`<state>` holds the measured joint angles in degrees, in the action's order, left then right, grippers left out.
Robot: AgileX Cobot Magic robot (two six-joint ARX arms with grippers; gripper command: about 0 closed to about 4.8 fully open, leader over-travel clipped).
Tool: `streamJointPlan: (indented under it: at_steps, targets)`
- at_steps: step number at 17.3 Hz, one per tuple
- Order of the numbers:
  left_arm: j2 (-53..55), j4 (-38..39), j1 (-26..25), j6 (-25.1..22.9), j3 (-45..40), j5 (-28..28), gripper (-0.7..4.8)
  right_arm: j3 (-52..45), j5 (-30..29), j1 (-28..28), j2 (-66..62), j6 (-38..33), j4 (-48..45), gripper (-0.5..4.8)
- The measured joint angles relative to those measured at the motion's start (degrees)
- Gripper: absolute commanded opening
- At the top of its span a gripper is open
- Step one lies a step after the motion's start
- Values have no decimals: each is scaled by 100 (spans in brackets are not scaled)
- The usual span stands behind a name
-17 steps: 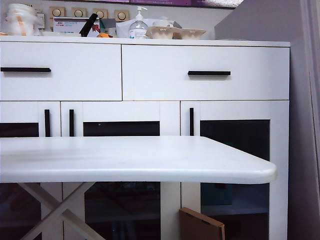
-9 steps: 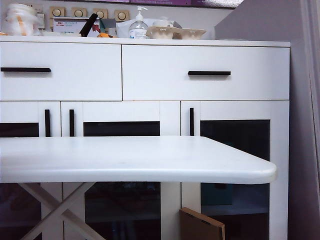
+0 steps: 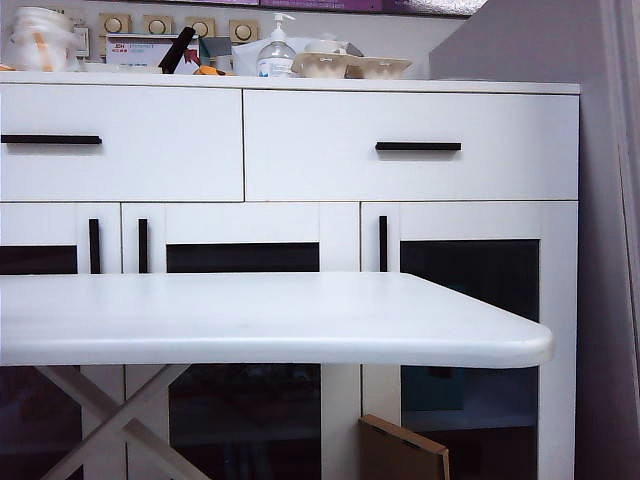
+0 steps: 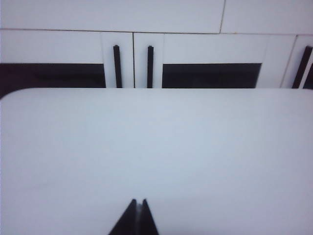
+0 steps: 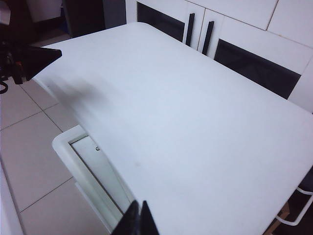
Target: Pick up a can of beer from the white table, open the left drawer, place the beer inside the drawer, and finally close the drawer.
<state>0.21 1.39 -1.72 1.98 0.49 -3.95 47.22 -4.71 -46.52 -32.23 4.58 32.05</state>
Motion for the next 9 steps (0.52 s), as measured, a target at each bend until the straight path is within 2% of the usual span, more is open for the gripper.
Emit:
streamJointPlan:
  at_steps: [4, 7, 9]
  targets:
    - [0, 0, 4, -94, 0, -197, -6, 0, 0, 0, -2, 0, 0, -5]
    - [0, 2, 9, -87, 0, 11, -6, 0, 0, 0, -2, 0, 0, -5]
    - [0, 20, 234, -90, -2, 26, -5, 0, 0, 0, 0, 0, 0, -5]
